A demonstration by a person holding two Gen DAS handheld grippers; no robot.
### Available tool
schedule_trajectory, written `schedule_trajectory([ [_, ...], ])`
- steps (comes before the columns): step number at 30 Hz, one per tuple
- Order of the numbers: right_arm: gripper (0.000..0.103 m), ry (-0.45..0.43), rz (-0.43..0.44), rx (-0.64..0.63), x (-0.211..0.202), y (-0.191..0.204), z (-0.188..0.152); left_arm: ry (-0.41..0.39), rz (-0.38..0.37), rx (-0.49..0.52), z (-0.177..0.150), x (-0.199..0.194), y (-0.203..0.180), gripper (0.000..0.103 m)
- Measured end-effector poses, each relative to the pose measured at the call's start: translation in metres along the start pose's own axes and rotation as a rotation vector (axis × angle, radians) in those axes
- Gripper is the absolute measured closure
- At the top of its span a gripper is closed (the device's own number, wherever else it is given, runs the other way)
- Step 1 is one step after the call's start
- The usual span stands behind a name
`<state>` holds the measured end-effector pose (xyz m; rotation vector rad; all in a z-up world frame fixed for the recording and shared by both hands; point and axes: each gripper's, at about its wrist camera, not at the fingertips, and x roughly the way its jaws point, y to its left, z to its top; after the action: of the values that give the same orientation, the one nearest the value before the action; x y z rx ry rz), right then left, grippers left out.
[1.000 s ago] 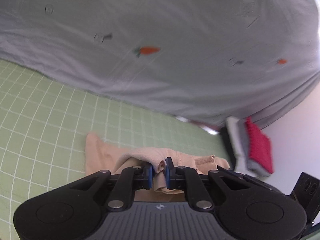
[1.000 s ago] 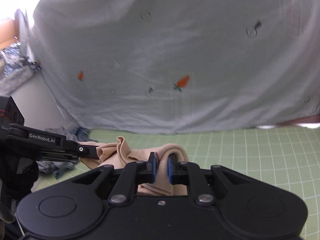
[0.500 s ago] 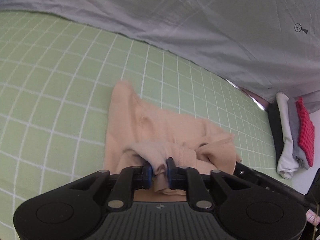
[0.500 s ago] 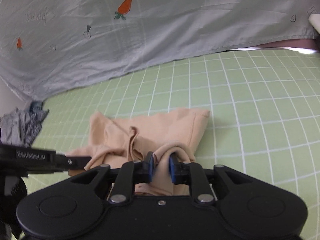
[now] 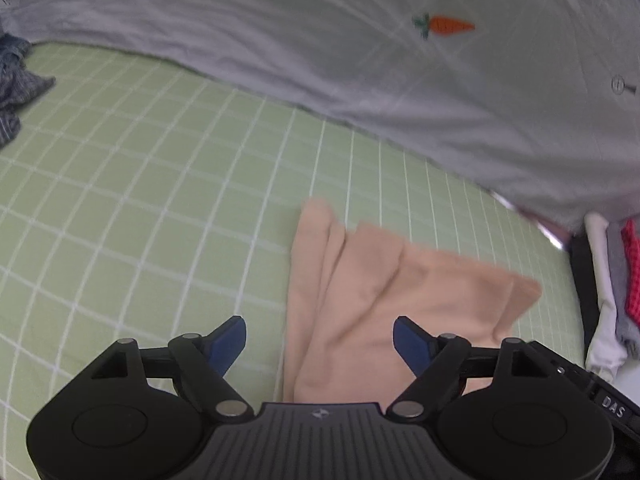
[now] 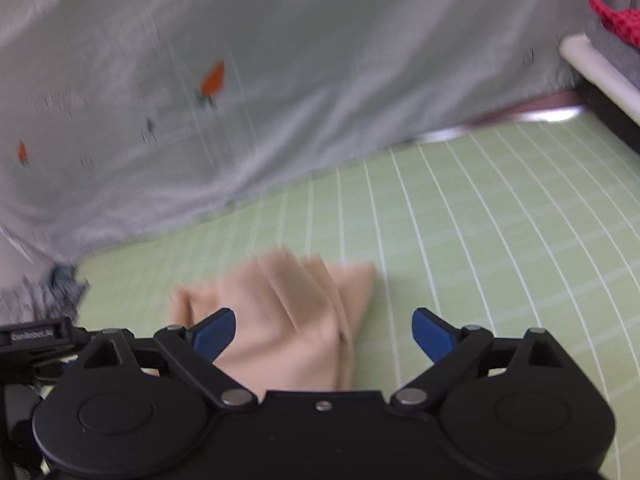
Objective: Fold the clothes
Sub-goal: 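Grasp the folded bundle with the left gripper while the right gripper grasps it too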
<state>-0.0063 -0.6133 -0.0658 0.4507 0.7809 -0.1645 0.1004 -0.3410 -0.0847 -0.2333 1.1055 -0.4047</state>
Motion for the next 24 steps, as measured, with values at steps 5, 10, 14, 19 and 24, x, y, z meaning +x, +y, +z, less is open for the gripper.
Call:
schedule_trajectory([
  [5, 0.007, 0.087, 0.024, -0.032, 0.018, 0.002, -0.015, 0.077, 0.000, 0.037, -0.016, 0.021, -0.007, 0.022],
  [10, 0.007, 0.142, 0.027, -0.031, 0.041, 0.006, -0.019, 0.087, 0.009, 0.046, -0.016, 0.032, -0.012, 0.022],
  [14, 0.008, 0.162, 0.042, -0.011, 0.052, 0.006, -0.019, 0.072, -0.004, 0.062, -0.009, 0.036, -0.015, 0.021],
  [19, 0.008, 0.159, 0.047, -0.041, 0.057, 0.014, -0.017, 0.065, -0.032, 0.102, -0.007, 0.039, -0.020, 0.023],
  [24, 0.042, 0.171, 0.121, -0.082, 0.056, 0.025, -0.017, 0.054, -0.082, 0.030, -0.014, 0.036, -0.014, 0.058],
])
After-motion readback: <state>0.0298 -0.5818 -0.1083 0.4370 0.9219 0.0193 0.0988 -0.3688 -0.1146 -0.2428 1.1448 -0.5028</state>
